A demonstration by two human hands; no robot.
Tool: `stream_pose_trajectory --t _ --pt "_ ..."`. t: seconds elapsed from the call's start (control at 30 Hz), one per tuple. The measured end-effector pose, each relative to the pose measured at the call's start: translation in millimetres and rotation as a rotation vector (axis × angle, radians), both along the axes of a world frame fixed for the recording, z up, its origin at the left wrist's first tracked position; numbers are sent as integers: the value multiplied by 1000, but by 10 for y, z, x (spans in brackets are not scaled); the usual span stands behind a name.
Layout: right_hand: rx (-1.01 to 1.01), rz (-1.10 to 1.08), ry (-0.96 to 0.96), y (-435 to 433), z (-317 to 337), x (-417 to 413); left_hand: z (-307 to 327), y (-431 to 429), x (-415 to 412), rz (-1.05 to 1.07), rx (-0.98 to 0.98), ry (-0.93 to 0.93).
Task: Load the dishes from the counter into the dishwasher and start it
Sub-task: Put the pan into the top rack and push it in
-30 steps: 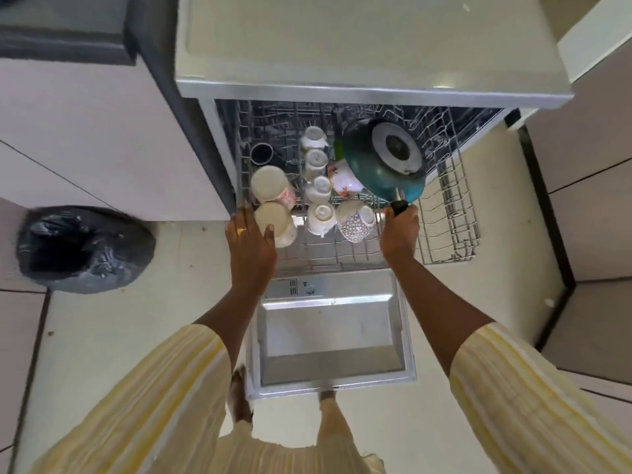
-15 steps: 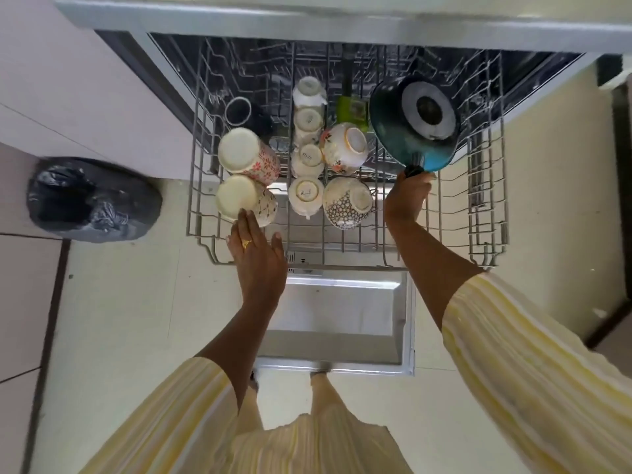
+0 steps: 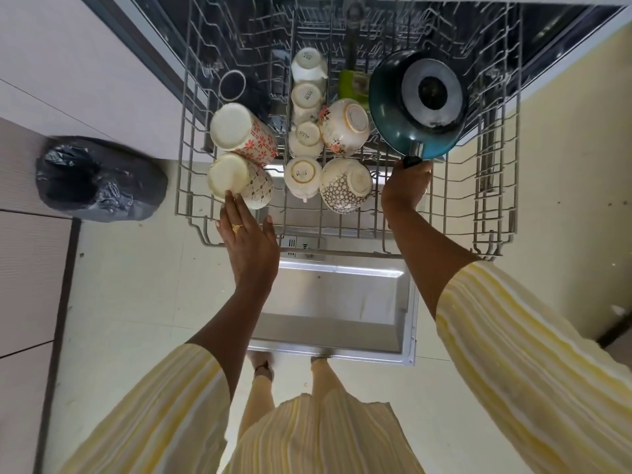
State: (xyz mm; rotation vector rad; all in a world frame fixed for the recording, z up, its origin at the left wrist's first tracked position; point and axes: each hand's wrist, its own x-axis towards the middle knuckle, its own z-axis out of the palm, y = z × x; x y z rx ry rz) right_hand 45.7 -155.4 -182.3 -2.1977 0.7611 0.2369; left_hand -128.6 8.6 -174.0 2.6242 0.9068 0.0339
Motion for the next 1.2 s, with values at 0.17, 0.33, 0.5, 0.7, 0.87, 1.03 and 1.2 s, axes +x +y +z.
stream_pose_trajectory --t 0.17,0.33,0.5,0.7,0.87,1.03,1.2 --pt "-36 -23 -3 -38 154 -228 21 -161 -189 156 -25 -3" --pt "-176 -53 -121 -66 324 -700 35 -305 -339 304 -105 46" --pt "-111 -274 -104 34 395 -1199 28 -361 -389 356 -216 59" --pt "363 -455 46 48 351 -1389 -23 -279 -415 390 -322 76" --pt "224 -429 -27 16 266 -1458 -67 -187 -393 359 -306 85" --pt "166 -455 -51 29 218 -1435 -109 -185 -348 372 -278 104" --pt "166 -488 -91 56 184 -1400 -145 -148 -304 360 -260 89"
